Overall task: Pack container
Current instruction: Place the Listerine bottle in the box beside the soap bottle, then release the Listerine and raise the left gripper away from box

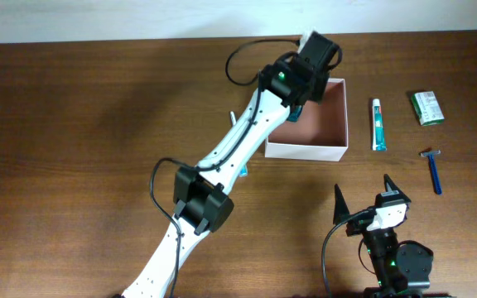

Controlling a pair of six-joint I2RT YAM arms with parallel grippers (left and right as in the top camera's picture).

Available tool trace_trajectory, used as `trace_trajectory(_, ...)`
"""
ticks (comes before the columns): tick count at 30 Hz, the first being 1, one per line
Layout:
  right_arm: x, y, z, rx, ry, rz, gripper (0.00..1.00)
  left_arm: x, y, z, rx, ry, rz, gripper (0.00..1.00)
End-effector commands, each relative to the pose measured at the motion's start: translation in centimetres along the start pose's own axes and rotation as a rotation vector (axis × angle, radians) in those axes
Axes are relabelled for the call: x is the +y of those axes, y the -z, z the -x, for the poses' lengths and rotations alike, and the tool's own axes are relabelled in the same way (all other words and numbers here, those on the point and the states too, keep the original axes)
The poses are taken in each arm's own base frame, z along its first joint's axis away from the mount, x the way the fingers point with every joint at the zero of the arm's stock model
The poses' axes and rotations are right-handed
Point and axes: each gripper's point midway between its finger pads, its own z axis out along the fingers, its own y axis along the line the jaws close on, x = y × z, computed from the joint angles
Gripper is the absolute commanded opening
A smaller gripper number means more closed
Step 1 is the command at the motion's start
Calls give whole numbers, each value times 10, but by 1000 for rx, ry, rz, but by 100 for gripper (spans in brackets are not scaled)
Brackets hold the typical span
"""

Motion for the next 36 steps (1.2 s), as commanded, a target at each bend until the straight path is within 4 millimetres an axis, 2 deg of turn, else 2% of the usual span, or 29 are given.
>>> trace_trajectory(1,3,0,-2,2,-7,15,99,1,64,61,-183,35,-36,68)
trace_trajectory(4,3,0,-2,2,-7,15,99,2,109,88,-275,53,-62,69)
trace_trajectory(7,3,0,-2,2,-7,15,99,14,148,100,-320,68,-36,74)
trace_trajectory(11,3,0,-2,2,-7,15,99,69,181,92,-302,88,208,97)
trace_trajectory(13,3,0,-2,2,-7,15,99,106,190,77,-248,81,370,99)
trace_trajectory(16,3,0,-2,2,-7,15,99,143,190,52,-137,73,490,99)
trace_trajectory(20,3,0,-2,2,-7,15,99,188,189,15,-23,306,576,99)
trace_trajectory(25,3,0,-2,2,-7,15,99,208,166,-3,103,385,477,99)
trace_trajectory(34,3,0,-2,2,-7,15,99,274,144,-41,268,468,570,99)
trace_trajectory(36,3,0,-2,2,-7,15,99,272,134,-54,336,497,502,99)
